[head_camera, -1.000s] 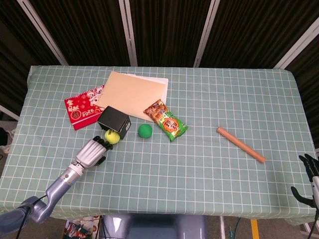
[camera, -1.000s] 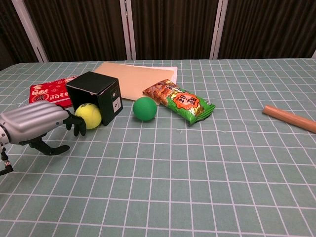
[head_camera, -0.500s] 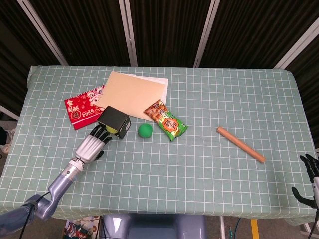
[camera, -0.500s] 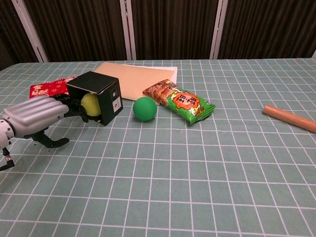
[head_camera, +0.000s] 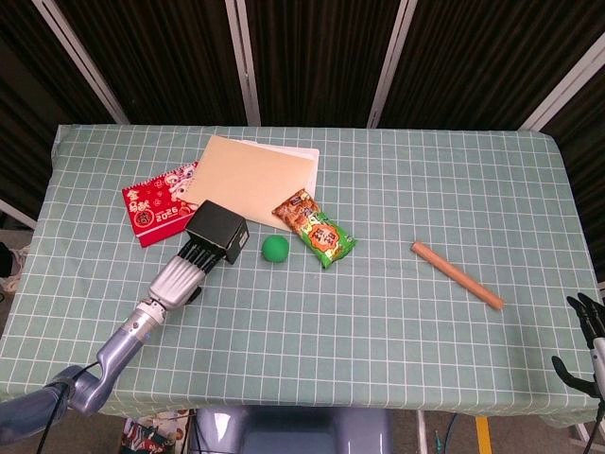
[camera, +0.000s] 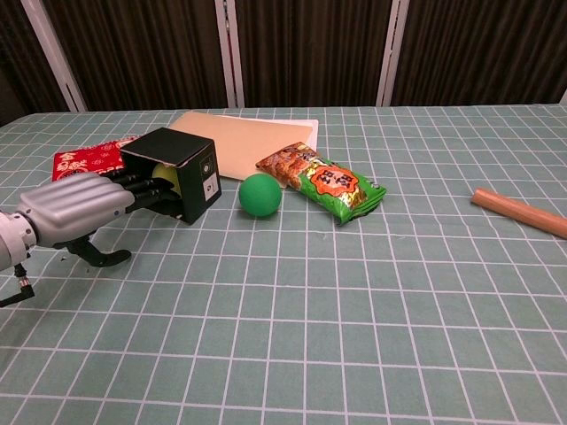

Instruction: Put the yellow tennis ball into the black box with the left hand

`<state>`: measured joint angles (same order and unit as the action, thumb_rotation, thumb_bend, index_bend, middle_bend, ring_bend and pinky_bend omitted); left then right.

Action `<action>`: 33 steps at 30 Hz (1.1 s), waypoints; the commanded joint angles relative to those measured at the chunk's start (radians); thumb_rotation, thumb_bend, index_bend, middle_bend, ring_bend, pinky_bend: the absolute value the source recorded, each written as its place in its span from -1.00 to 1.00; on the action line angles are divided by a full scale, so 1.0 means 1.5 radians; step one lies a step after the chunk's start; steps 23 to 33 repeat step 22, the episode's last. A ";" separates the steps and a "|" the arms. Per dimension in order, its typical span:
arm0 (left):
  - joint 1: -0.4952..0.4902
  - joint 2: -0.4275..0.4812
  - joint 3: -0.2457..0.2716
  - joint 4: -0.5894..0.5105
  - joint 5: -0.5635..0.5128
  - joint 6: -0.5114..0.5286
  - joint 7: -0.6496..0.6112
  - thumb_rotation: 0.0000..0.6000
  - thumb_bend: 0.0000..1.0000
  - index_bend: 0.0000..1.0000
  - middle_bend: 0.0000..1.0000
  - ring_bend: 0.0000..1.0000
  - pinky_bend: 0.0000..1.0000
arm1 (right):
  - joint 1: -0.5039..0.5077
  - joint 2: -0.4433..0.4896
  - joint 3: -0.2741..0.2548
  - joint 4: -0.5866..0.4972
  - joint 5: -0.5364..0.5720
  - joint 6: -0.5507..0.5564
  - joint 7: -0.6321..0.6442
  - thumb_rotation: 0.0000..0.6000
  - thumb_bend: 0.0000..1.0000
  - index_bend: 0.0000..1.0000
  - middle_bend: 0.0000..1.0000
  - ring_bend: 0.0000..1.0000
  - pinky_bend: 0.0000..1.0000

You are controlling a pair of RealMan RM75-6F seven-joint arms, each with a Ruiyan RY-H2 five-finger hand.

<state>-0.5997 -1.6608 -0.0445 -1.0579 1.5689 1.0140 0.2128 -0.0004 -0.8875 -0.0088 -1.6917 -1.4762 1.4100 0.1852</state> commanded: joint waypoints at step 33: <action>0.288 0.309 0.155 -0.334 0.085 0.430 -0.032 1.00 -0.74 -1.00 -1.00 -1.00 -1.00 | -0.015 -0.007 0.004 -0.002 -0.023 0.048 -0.004 1.00 -0.28 -1.00 -1.00 -1.00 -1.00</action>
